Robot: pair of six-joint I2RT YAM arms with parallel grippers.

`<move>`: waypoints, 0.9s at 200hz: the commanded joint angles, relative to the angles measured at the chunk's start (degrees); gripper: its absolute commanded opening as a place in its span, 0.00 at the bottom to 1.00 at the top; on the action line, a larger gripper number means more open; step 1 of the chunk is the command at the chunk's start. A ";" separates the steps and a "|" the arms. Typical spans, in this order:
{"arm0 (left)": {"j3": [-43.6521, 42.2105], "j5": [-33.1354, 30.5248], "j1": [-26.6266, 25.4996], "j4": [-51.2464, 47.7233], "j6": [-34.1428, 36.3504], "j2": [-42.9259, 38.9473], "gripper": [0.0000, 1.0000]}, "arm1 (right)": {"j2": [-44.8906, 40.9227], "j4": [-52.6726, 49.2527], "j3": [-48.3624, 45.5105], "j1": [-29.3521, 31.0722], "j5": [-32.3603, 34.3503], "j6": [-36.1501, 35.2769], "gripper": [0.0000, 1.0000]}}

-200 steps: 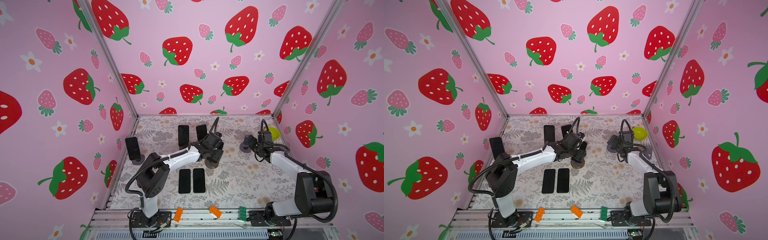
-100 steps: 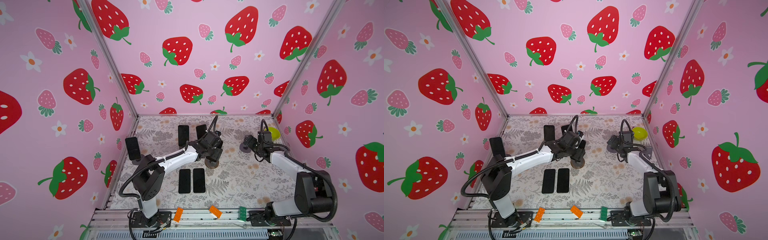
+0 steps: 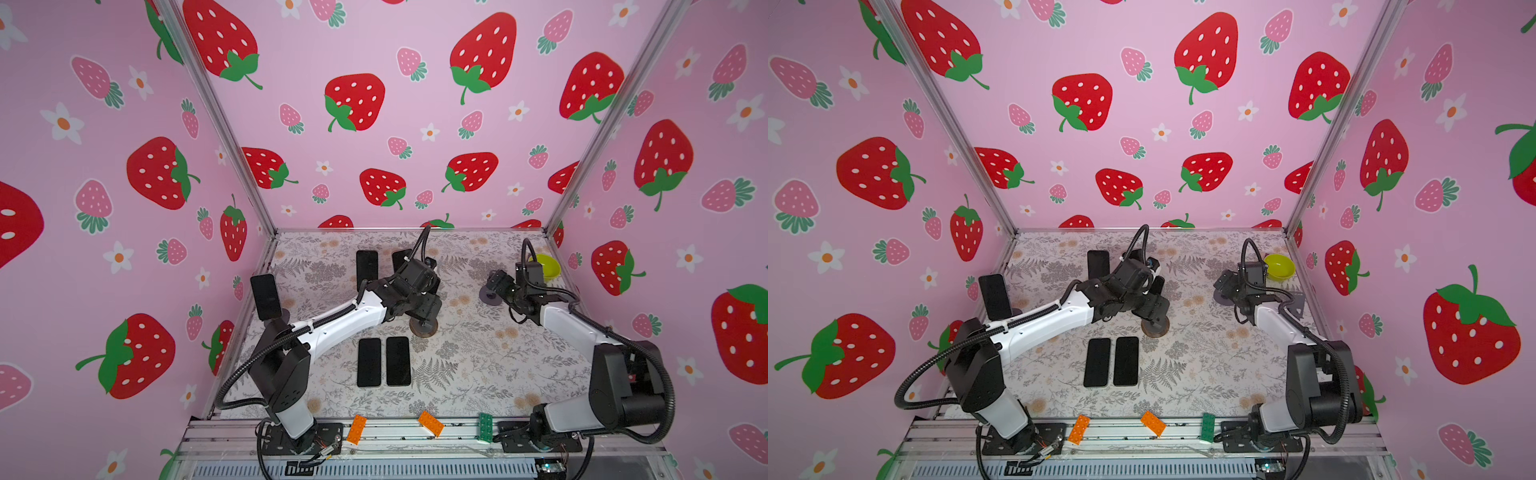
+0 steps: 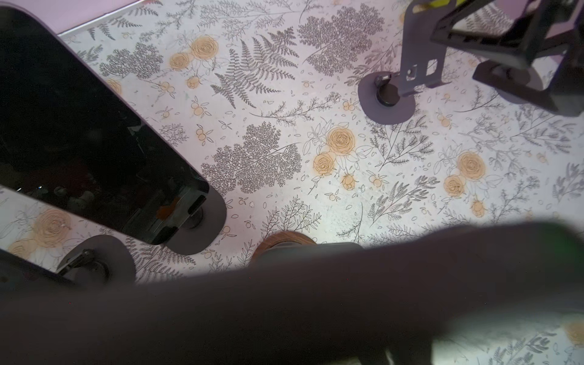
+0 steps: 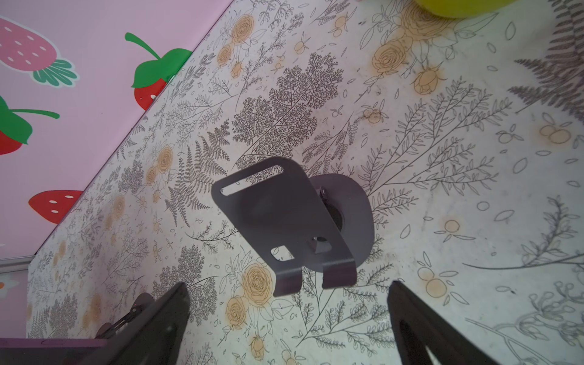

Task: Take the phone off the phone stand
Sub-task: 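Lift the black phone up off the wooden stand with the left gripper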

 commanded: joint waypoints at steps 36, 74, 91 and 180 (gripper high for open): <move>-5.49 1.95 5.59 2.46 -2.91 -5.59 0.72 | 0.54 0.28 -0.62 -0.12 0.67 0.71 1.00; -8.52 4.10 8.86 3.61 -4.63 -7.51 0.72 | 0.18 0.47 -0.62 -0.14 0.59 0.47 1.00; -8.44 4.31 8.95 3.29 -5.38 -8.11 0.71 | 0.27 0.39 -0.70 -0.12 0.59 0.57 1.00; -12.71 10.17 -3.29 0.49 -8.57 -11.97 0.70 | 0.98 0.07 -0.50 -0.12 1.24 0.67 1.00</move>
